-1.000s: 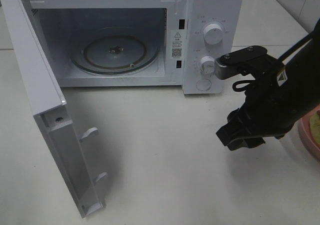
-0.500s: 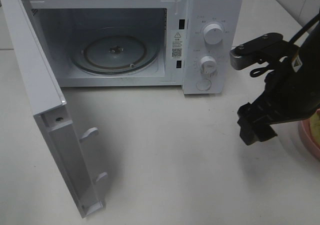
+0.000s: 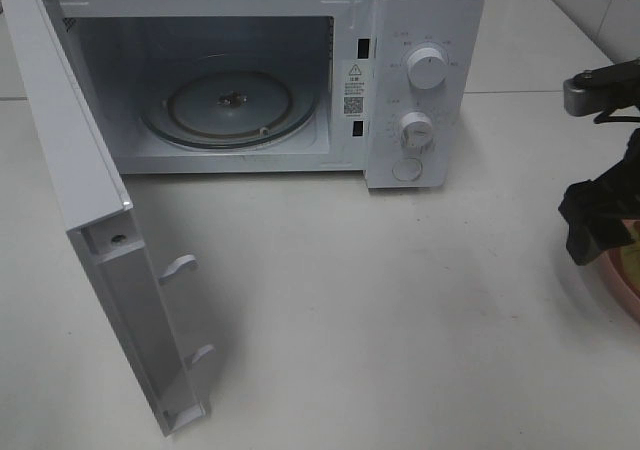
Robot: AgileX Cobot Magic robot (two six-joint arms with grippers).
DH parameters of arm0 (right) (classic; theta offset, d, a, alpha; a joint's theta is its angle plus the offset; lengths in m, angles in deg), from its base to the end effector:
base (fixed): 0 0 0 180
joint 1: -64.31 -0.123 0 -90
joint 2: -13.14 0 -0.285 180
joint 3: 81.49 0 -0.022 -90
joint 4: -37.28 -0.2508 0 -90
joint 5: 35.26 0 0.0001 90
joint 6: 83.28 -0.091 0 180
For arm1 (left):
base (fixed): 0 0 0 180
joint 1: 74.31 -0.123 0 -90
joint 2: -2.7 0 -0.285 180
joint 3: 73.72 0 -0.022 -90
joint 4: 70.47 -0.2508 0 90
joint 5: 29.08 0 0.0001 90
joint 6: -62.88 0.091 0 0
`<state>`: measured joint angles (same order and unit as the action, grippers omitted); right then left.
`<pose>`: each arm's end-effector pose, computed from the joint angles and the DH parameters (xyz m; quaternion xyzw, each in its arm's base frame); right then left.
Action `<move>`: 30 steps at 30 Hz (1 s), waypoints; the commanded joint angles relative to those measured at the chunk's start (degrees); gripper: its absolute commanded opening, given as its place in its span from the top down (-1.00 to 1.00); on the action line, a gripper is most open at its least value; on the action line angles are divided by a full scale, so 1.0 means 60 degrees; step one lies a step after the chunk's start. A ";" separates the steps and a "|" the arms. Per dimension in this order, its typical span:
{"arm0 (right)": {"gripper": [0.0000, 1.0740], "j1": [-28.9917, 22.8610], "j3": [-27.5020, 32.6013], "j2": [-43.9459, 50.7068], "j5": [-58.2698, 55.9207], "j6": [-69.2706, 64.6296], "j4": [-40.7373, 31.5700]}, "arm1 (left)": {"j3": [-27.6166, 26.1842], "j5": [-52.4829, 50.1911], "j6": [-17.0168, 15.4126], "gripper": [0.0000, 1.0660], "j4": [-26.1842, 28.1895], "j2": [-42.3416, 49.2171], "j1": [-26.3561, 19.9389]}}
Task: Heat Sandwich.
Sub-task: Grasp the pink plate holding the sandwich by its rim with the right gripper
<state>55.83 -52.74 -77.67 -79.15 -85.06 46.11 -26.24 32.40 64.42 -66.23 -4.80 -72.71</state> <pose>0.2578 0.0286 0.2168 -0.1048 0.9822 -0.0477 0.1484 -0.0087 -0.0057 0.2817 0.0254 0.8492 -0.0372 0.5261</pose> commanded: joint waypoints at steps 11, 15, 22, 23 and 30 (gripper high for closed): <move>-0.53 0.0535 -0.0076 -0.0850 0.0716 -0.0162 0.0115 | 0.0019 -0.0029 -0.0010 -0.83 0.0019 0.0153 -0.0048; -0.51 0.0535 -0.0076 -0.1423 0.0955 -0.0153 0.0115 | 0.0019 -0.0029 -0.0010 -0.83 0.0019 0.0153 -0.0048; -0.50 0.0783 -0.0076 -0.2225 0.1375 -0.0181 0.0115 | 0.0019 -0.0029 -0.0010 -0.83 0.0019 0.0153 -0.0048; -0.50 0.0783 -0.0076 -0.2225 0.1375 -0.0181 0.0115 | 0.0019 -0.0029 -0.0010 -0.83 0.0019 0.0153 -0.0048; -0.48 0.0859 -0.0076 -0.2741 0.1652 -0.0191 0.0115 | 0.0019 -0.0029 -0.0010 -0.83 0.0019 0.0153 -0.0048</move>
<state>60.76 -52.80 -93.88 -69.52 -85.63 46.51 -26.24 32.40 64.42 -66.23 -4.80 -72.71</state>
